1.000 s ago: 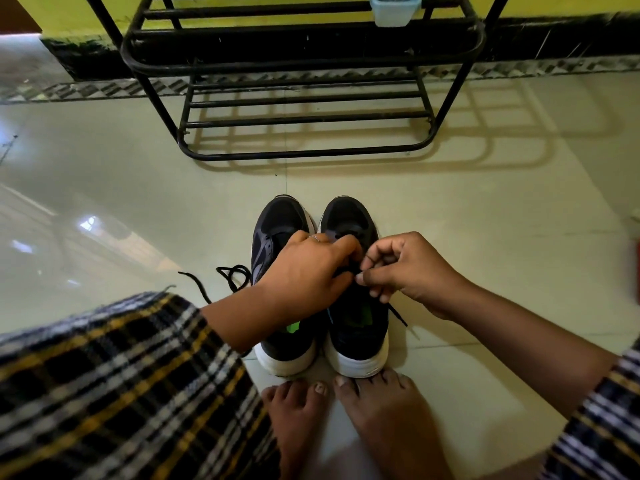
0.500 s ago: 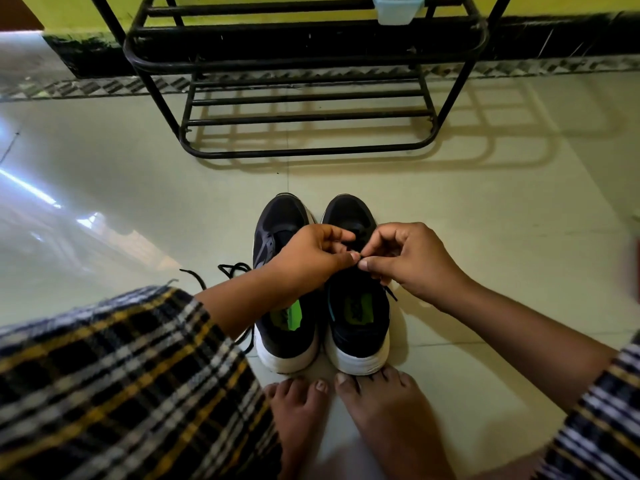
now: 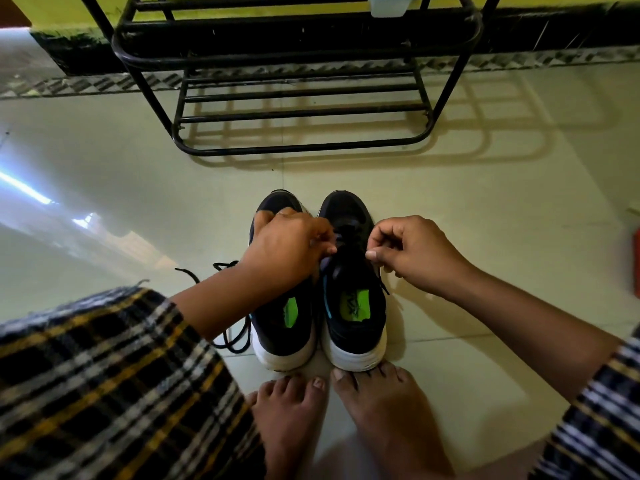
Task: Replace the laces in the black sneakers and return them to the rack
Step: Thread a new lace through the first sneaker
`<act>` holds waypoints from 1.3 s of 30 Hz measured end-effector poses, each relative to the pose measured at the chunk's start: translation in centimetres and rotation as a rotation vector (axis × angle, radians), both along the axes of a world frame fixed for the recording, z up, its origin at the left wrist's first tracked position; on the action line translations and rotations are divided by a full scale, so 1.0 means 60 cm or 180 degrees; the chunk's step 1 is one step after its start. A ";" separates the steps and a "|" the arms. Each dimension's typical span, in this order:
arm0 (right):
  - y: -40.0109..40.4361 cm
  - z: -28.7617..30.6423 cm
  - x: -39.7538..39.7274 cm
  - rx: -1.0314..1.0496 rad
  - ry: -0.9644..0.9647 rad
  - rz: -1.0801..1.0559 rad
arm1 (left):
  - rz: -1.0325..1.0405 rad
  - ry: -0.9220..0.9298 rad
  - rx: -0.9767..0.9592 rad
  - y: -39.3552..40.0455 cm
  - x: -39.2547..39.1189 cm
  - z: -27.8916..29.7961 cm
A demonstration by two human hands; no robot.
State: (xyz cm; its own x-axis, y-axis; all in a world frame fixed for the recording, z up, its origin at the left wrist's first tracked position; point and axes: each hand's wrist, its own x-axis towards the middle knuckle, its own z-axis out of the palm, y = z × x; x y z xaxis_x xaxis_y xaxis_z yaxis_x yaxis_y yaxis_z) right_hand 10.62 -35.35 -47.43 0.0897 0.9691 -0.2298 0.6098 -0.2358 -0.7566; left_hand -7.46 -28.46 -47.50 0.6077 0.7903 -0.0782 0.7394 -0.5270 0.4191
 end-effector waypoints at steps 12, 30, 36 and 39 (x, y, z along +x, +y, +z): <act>-0.008 -0.005 0.028 -0.0803 -0.1545 0.0445 | -0.0330 0.1262 0.0506 0.012 -0.012 -0.012; -0.025 -0.018 -0.001 -0.0189 -0.1029 -0.0023 | -0.0454 0.1512 0.0804 -0.032 0.016 0.014; -0.034 -0.051 -0.027 -0.0117 -0.1174 0.0247 | -0.0608 0.1799 0.0222 -0.051 0.030 -0.004; -0.038 -0.058 -0.016 0.0017 -0.1184 0.0127 | -0.0522 0.1727 0.0184 -0.049 0.040 -0.014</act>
